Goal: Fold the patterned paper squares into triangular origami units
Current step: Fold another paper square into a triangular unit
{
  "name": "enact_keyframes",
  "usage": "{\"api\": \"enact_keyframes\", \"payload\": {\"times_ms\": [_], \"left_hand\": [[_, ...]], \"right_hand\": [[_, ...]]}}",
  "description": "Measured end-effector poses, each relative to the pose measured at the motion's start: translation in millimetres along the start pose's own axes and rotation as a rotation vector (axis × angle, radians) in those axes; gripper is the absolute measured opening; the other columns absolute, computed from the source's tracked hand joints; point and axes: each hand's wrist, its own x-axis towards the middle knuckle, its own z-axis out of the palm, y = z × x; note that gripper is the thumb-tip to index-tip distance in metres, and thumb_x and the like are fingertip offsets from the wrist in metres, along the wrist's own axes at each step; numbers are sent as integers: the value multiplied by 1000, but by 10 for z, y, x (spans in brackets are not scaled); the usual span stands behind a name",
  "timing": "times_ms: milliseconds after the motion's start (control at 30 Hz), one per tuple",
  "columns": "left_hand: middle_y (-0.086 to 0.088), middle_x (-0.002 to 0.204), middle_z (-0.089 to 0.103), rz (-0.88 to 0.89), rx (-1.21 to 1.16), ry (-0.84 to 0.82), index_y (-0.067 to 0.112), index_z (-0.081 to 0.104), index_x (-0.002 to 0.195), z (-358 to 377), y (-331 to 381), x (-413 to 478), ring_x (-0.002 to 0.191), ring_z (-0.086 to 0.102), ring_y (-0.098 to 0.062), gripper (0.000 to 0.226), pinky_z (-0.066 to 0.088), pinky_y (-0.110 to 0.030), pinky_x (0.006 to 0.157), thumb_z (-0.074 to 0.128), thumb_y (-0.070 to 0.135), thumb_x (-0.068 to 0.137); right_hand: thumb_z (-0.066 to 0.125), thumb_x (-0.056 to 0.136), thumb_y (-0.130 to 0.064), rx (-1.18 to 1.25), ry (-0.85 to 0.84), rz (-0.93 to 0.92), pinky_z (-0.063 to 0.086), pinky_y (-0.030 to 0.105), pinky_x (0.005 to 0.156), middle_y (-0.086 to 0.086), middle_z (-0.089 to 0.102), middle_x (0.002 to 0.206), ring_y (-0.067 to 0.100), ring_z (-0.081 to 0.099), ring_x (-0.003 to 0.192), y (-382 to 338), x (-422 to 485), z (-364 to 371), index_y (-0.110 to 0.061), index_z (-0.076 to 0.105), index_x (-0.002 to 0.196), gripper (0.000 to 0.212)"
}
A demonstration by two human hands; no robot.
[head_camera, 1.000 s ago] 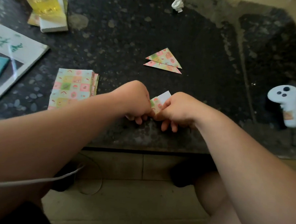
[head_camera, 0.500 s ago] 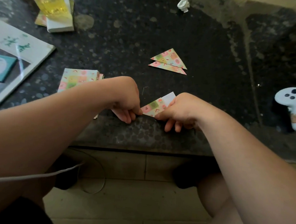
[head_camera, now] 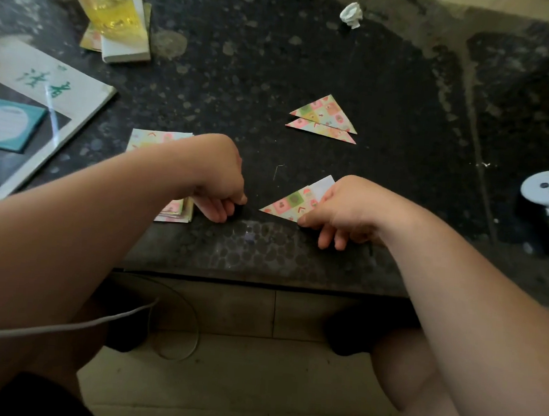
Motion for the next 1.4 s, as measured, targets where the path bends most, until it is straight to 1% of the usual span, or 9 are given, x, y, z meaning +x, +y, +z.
{"api": "enact_keyframes", "payload": {"times_ms": [167,300,533,800,900,1033,1133,1233,1400], "left_hand": [[-8,61,72,102,-59,66,4,64,88,108,8,-31,50,70,-20,21,59,-32,46,76,22,91],[-5,64,74,181,93,29,16,67,91,218,19,-64,54,72,-18,18,59,-28,51,79,28,87],[2,68,74,225,198,112,24,70,80,267,5,-31,57,72,-14,14,60,-28,60,81,32,84],[4,72,75,193,188,109,25,75,77,253,21,-52,57,71,-10,15,57,-26,58,75,32,90],[9,92,70,243,340,202,29,74,98,284,43,-147,82,66,-11,10,53,-29,70,69,36,94],[2,139,46,623,651,303,26,56,137,645,5,-376,130,41,-21,48,43,-41,108,60,48,95],[-12,168,8,667,772,175,9,13,162,979,-83,-494,155,5,-30,95,13,-42,127,45,67,94],[-18,167,-18,623,847,129,2,-14,158,1095,-152,-487,154,-19,-32,101,-1,-45,127,28,71,97],[-18,166,-20,637,849,154,1,-15,157,1113,-147,-464,154,-19,-32,98,-3,-44,127,25,69,99]], "right_hand": [[80,84,-46,-192,230,-60,56,31,63,3,75,72,13,67,58,-53,57,25,-15,75,84,31],[80,81,-44,-213,382,-104,60,38,74,-1,70,83,19,70,80,-81,76,58,-24,68,88,24],[81,82,-41,-144,421,-98,58,37,82,-4,62,104,22,66,95,-110,24,99,-25,59,114,42],[77,90,-19,17,437,-124,58,34,84,-2,66,105,18,65,100,-45,85,99,-28,67,95,14],[78,88,-15,38,451,-130,58,34,84,-2,64,107,19,64,101,-17,113,110,-30,62,91,22],[79,86,-15,58,475,-135,60,38,83,-1,66,102,20,67,95,6,146,136,-30,61,86,23],[80,86,-17,54,483,-139,52,31,78,-4,62,104,17,61,98,15,158,130,-30,61,91,23],[82,86,-21,58,489,-142,47,28,75,-5,60,104,14,58,97,15,161,134,-31,60,94,26],[82,85,-17,82,482,-124,42,22,59,-6,60,103,13,58,95,18,174,132,-31,60,96,28]]}}
